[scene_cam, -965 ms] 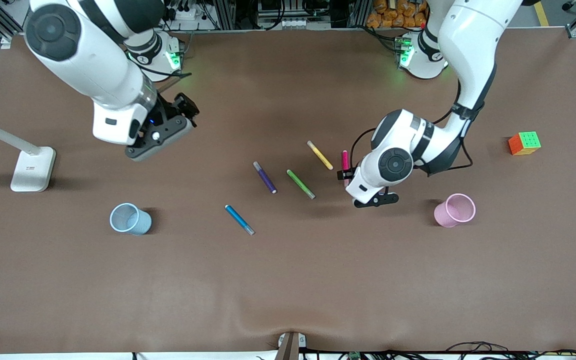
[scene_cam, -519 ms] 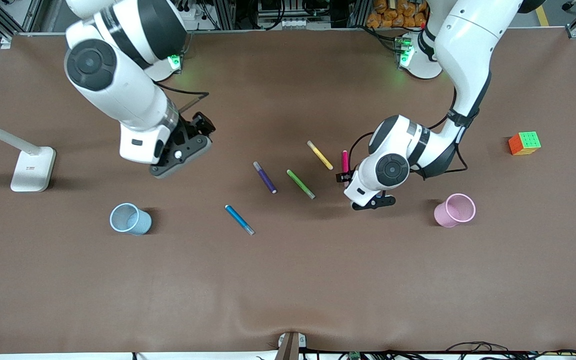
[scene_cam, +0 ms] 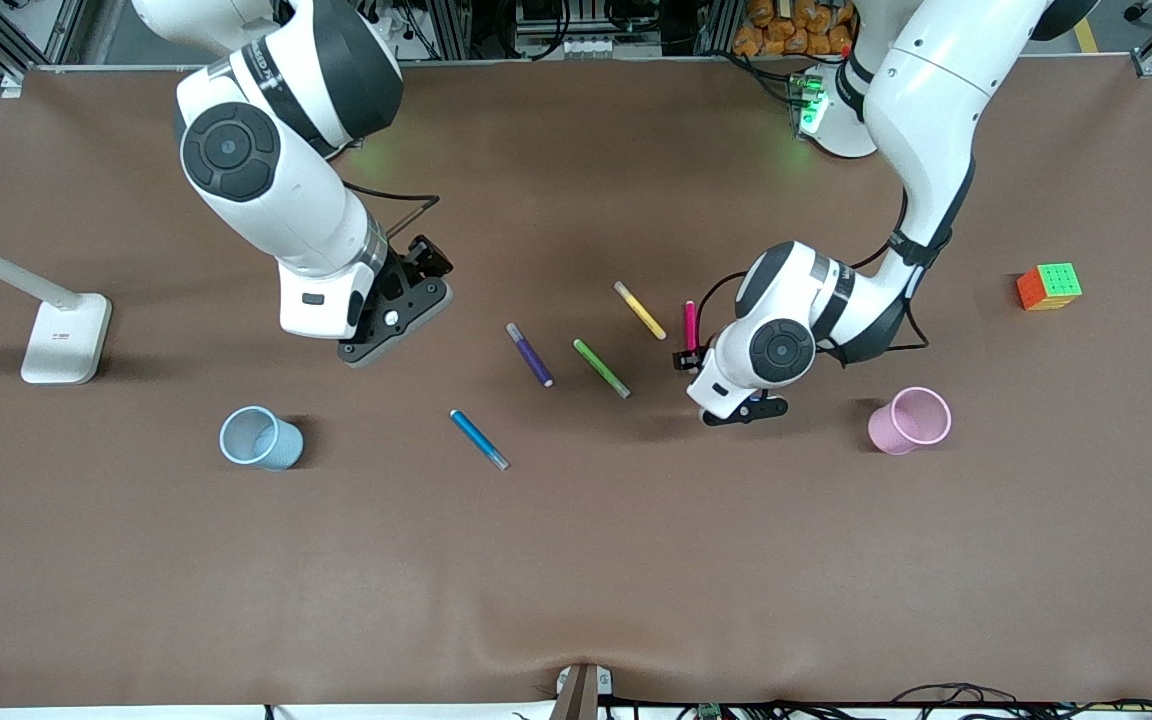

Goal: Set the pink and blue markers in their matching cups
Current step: 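Grasp the pink marker with the left gripper while the right gripper approaches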

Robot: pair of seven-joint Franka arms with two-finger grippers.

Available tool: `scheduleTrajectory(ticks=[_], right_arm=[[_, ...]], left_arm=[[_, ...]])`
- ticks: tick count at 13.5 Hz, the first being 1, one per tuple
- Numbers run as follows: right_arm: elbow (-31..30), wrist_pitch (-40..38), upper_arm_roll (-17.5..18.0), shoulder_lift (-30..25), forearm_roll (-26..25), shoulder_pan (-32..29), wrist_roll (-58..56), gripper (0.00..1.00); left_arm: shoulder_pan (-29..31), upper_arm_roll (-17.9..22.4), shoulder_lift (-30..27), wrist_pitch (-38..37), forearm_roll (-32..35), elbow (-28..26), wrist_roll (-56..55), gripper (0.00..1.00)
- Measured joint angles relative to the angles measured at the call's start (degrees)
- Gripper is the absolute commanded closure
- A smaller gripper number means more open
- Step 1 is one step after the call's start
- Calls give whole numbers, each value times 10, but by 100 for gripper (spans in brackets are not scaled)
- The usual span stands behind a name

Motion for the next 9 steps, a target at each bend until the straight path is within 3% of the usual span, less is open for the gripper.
scheduleTrajectory(ticks=[4,9], right_arm=[[0,37,1,25,0,6,-13,0],[0,100,1,65,0,21,-14,0]], left_arm=[[1,0,11,0,0,0,5,22],[-1,0,25,0,0,0,7,43]])
